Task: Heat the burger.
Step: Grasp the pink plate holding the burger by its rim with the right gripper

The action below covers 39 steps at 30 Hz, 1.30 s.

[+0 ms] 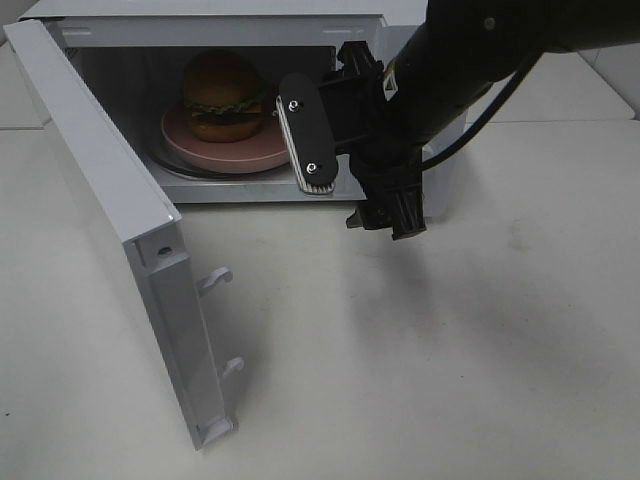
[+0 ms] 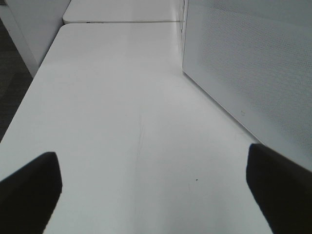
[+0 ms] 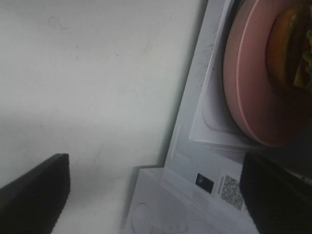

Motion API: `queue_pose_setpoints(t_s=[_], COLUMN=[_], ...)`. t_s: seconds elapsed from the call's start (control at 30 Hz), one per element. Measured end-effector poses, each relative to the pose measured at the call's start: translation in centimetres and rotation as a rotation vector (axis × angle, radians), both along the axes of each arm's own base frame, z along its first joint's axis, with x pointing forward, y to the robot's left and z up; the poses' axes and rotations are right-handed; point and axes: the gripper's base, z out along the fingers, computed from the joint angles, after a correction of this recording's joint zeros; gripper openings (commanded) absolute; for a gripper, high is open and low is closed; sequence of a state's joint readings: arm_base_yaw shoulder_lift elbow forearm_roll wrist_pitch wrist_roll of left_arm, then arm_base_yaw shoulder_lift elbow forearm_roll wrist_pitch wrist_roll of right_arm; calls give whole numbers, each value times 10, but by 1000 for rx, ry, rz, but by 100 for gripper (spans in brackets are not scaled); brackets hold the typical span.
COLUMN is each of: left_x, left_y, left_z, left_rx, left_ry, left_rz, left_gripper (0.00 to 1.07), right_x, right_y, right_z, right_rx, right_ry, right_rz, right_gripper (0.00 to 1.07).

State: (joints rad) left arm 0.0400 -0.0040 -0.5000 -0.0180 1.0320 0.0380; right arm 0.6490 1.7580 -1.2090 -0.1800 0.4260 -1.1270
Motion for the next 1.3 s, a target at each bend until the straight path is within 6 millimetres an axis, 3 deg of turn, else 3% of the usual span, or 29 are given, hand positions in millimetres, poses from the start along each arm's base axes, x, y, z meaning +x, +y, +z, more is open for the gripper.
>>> queue_pose_setpoints(t_s=[0.83,1.3], left_x=[0,0], left_y=[0,0], left_z=[0,0], left_rx=[0,0], left_ry=[0,0], left_rz=[0,0], left_gripper=[98,98], right_x=[59,93], right_y=[47,74], right_z=[-22,-56], right_rx=[36,58], right_ry=[-43,-42], right_rz=[7,-8], right_gripper=[87,85])
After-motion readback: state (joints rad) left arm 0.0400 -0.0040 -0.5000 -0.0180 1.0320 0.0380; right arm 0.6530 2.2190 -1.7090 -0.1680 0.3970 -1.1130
